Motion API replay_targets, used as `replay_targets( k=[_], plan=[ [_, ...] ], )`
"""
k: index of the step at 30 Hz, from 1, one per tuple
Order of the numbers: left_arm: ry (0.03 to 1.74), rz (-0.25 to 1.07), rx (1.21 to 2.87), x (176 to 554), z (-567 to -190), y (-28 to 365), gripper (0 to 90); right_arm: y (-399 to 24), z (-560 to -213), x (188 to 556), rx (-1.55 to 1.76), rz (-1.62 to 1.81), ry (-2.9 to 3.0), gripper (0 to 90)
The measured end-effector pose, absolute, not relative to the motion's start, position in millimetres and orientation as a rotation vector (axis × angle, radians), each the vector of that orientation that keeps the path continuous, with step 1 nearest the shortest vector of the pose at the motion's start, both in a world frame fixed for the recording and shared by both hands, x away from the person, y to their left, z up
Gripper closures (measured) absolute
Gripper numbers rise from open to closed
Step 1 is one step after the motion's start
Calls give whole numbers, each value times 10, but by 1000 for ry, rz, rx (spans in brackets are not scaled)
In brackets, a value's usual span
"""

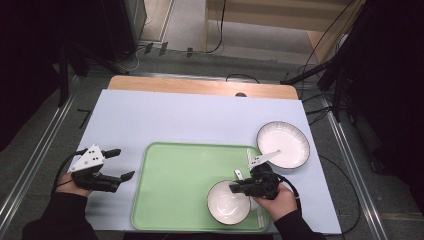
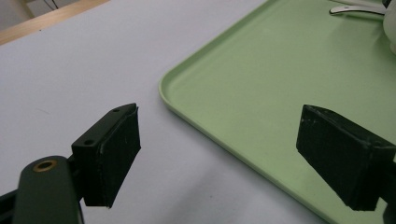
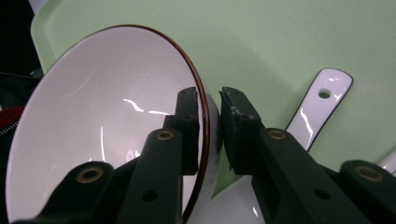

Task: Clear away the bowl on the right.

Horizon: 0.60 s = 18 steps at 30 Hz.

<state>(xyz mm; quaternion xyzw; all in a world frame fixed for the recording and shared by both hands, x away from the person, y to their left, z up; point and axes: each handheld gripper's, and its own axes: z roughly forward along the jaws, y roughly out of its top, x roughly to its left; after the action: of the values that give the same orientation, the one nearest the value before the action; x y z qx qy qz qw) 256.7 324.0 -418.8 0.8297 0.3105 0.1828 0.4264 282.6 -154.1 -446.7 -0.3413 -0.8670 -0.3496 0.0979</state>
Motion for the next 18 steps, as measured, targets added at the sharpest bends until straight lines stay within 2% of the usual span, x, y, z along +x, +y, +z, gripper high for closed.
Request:
replay_targets(
  k=[2, 8, 14, 18],
  plan=[
    [776, 456, 2075, 2568, -4190, 3240, 134, -1536, -4451, 2827, -1014, -1031, -2585, 697],
    [777, 460, 2072, 2567, -4188, 3242, 134, -1549, -4367, 2826, -987, -1093, -2582, 614],
    [777, 459, 2071, 2573, -4194, 3242, 134, -1624, -4228, 2852, -977, -1198, -2543, 568],
    [778, 459, 2071, 2574, -4195, 3243, 134, -1683, -4150, 2865, -1001, -1265, -2542, 495]
  ],
)
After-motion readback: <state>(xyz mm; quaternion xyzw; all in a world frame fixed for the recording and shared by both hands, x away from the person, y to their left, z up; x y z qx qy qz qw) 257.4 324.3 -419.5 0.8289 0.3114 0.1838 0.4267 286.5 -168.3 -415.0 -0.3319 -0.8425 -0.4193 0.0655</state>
